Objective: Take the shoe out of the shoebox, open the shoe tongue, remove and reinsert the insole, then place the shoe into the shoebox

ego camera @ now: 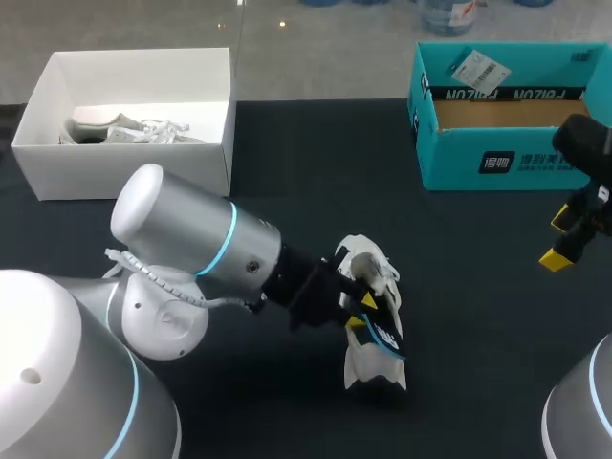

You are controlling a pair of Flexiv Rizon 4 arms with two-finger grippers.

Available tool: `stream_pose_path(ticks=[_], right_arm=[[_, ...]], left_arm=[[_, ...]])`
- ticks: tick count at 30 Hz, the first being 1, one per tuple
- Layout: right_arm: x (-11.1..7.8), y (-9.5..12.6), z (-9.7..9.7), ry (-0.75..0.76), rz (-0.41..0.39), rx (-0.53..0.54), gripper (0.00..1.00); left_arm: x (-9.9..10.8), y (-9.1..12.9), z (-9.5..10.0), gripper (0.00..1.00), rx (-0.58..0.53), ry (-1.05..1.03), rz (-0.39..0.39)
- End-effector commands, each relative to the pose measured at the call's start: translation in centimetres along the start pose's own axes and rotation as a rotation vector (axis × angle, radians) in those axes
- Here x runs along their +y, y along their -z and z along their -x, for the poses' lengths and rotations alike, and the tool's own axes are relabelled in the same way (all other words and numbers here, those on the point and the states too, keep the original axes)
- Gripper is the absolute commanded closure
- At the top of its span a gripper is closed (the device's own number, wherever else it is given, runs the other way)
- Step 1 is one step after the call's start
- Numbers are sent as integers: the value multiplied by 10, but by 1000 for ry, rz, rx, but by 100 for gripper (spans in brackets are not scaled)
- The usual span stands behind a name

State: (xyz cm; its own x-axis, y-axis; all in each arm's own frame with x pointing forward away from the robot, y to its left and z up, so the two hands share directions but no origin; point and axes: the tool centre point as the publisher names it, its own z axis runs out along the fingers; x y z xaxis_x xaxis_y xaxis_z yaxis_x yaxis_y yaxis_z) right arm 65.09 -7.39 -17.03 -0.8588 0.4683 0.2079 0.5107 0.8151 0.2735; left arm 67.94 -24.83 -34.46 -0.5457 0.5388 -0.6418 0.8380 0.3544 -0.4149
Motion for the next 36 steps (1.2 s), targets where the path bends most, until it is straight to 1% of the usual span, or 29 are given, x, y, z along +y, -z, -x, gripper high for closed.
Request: stream_pose_path(ticks=[1, 7, 8, 11, 13, 20, 31, 36], right_arm=[[1, -1, 1, -1, -4, 2, 0], [1, -1, 1, -1, -4, 2, 0], [1, -1, 1, -1, -4, 2, 0], [1, -1, 1, -1, -4, 2, 0], [1, -1, 1, -1, -4, 2, 0], [1, -1, 1, -1, -4, 2, 0], [1, -1, 1, -1, -4, 2, 0], [1, -1, 1, -1, -4, 2, 0]], left_arm=[[-8, 10, -2, 54, -12, -7, -11], [-20, 8, 2, 58, -19, -17, -34], [-21, 6, 3, 60, -19, -20, -37], [-26, 1, 5, 73, -15, -28, -50], [-27, -2, 5, 100, -9, -34, -56], [-25, -8, 4, 100, 22, -63, -64], [8, -12, 6, 100, 45, -81, 9], [11, -17, -3, 100, 55, -59, 10]])
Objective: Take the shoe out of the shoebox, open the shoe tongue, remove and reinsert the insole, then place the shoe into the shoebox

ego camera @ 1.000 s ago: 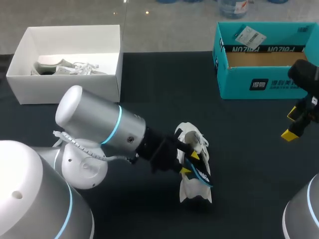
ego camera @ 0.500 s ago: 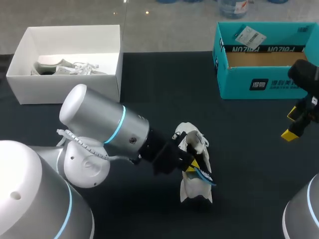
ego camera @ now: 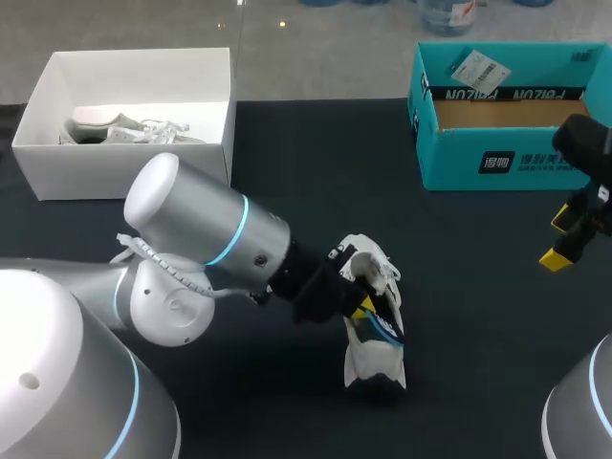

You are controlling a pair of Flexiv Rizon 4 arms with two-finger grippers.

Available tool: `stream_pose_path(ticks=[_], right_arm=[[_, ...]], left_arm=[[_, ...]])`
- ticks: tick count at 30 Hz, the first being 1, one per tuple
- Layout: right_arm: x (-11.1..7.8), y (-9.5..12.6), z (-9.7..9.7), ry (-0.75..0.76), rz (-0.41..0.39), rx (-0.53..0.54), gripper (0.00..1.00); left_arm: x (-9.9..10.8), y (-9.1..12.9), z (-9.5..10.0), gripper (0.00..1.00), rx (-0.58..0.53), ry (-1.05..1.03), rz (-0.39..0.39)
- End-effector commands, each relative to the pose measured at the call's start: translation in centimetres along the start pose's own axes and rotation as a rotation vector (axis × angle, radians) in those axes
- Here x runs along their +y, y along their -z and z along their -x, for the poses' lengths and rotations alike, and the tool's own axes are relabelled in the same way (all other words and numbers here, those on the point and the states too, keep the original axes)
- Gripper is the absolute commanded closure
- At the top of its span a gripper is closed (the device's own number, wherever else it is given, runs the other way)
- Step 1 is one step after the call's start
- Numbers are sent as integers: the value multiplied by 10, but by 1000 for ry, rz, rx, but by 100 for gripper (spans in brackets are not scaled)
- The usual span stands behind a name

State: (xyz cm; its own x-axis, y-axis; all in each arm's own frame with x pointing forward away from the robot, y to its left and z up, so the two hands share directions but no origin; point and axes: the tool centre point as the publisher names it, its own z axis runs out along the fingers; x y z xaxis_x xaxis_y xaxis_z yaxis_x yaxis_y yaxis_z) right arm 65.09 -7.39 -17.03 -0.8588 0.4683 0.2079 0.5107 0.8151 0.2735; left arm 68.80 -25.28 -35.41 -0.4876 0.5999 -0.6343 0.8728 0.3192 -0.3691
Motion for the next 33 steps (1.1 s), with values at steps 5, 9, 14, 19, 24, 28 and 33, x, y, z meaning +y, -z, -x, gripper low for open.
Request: stream_pose_path(ticks=[5, 9, 14, 19, 24, 28, 33], right_arm=[[1, -1, 1, -1, -4, 1, 0], [1, -1, 1, -1, -4, 1, 0], [1, -1, 1, -1, -4, 1, 0], [1, -1, 1, -1, -4, 1, 0], [1, -1, 1, -1, -4, 1, 0], [1, -1, 1, -1, -4, 1, 0], [1, -1, 1, -1, -4, 1, 0]], left_arm=[[-1, -3, -7, 100, 6, 12, 1], [-3, 7, -4, 79, -12, 13, 5], [-9, 15, 1, 68, -38, 17, -1], [-20, 15, 4, 71, -47, 13, -19], [-28, 7, 5, 74, -42, 5, -35], [-29, 1, 4, 100, -29, 1, -45], [-26, 0, 6, 100, -22, -6, -48]])
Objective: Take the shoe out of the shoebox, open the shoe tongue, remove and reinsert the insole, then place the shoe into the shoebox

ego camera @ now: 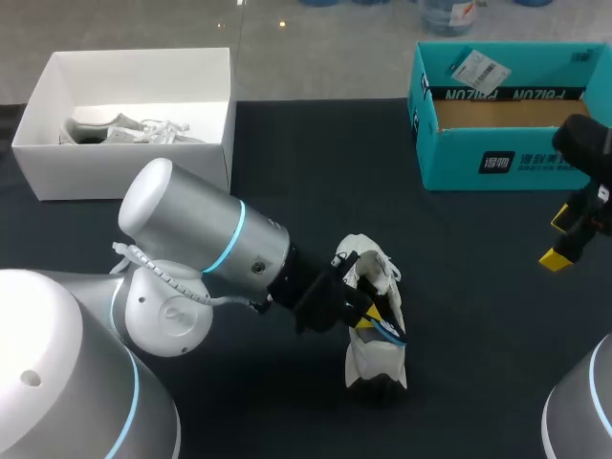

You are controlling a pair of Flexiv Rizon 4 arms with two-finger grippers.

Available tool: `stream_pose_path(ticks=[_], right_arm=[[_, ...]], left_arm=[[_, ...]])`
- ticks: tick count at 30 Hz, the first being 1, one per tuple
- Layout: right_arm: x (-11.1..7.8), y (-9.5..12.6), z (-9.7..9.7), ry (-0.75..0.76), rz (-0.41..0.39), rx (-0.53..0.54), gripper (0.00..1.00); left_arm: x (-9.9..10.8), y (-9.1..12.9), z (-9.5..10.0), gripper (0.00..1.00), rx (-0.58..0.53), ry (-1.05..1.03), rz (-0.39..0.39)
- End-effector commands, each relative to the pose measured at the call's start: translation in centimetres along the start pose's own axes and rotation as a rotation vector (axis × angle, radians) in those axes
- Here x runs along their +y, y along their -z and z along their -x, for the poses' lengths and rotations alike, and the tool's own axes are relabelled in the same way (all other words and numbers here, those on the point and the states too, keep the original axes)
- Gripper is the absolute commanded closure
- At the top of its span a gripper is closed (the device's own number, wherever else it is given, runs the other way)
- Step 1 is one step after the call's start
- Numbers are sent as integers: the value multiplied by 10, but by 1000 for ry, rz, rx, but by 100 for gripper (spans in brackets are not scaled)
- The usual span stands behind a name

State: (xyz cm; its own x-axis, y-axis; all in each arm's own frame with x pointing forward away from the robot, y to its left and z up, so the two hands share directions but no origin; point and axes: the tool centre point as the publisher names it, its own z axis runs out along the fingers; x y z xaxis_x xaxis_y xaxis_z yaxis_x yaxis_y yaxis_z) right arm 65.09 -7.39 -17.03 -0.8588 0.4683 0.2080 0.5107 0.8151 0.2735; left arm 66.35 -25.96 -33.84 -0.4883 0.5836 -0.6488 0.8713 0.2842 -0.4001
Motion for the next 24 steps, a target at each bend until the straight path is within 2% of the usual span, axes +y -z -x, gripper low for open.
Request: stream_pose_path(ticks=[1, 8, 13, 18, 24], right_arm=[[1, -1, 1, -1, -4, 1, 0], [1, -1, 1, -1, -4, 1, 0], [1, -1, 1, -1, -4, 1, 0], [1, -1, 1, -1, -4, 1, 0], [1, -1, 1, -1, -4, 1, 0]], left_arm=[[5, -4, 4, 100, 1, -13, 2], [24, -5, 4, 100, 22, -30, 36], [33, -10, -5, 100, 49, -33, 50], [34, -14, -16, 100, 80, -38, 46], [32, -8, -19, 100, 86, -45, 43]])
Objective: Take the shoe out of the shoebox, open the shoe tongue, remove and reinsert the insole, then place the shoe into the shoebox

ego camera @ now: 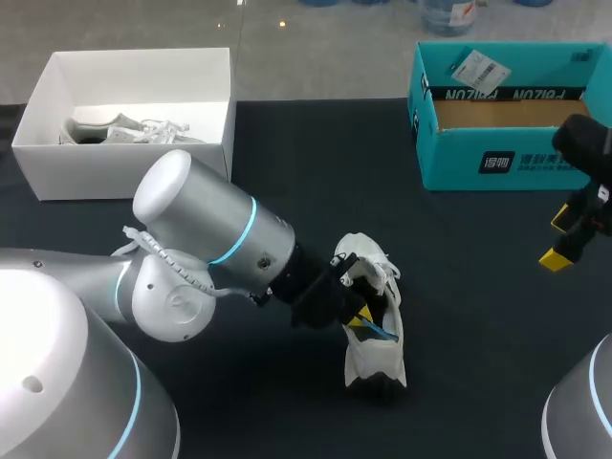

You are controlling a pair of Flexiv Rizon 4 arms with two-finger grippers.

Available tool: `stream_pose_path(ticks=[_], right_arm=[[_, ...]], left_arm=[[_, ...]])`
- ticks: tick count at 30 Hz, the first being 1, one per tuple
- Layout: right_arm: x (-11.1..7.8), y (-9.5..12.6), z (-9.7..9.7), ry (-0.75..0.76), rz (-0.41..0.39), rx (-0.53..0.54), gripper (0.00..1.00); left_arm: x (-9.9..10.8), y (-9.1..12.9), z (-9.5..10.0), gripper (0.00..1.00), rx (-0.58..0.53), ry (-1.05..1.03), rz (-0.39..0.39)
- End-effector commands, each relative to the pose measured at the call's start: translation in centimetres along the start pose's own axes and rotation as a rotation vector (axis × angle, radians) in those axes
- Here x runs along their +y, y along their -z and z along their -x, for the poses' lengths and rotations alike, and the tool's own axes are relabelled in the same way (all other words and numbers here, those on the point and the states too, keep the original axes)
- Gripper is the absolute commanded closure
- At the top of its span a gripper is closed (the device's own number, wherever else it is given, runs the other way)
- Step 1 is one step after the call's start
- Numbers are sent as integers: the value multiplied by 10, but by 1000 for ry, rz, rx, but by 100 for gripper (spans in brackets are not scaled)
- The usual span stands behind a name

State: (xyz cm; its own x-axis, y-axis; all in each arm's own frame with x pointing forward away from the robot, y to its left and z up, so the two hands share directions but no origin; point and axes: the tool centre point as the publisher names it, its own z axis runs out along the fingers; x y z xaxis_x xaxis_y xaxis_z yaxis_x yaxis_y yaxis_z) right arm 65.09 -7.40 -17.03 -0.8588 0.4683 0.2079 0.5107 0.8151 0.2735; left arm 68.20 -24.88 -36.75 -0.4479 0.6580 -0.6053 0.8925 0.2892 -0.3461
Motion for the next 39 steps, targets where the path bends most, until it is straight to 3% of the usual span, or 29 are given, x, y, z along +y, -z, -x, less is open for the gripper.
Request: stream_pose_path(ticks=[1, 4, 5, 6, 7, 16, 28, 34, 39], right_arm=[[1, -1, 1, -1, -4, 2, 0], [1, -1, 1, -1, -4, 2, 0], [1, -1, 1, -1, -4, 2, 0], [1, -1, 1, -1, -4, 2, 0], [1, -1, 1, -1, -4, 2, 0], [1, -1, 1, -1, -4, 2, 0], [1, -1, 1, -1, -4, 2, 0], [1, -1, 1, -1, -4, 2, 0], [1, -1, 1, -1, -4, 2, 0]], left_arm=[[1, 4, -3, 100, -1, -7, 2], [-2, 11, -1, 100, -5, -26, 4], [-3, 15, 0, 58, -7, -32, 4], [-4, 18, 1, 23, -7, -36, 3], [-4, 21, 2, 0, -7, -48, 8], [-10, 46, 11, 0, -4, -86, -6], [-21, 74, 24, 0, 172, -135, -62], [-32, 82, 14, 0, 338, -168, -71], [-36, 85, 12, 0, 327, -151, -62]])
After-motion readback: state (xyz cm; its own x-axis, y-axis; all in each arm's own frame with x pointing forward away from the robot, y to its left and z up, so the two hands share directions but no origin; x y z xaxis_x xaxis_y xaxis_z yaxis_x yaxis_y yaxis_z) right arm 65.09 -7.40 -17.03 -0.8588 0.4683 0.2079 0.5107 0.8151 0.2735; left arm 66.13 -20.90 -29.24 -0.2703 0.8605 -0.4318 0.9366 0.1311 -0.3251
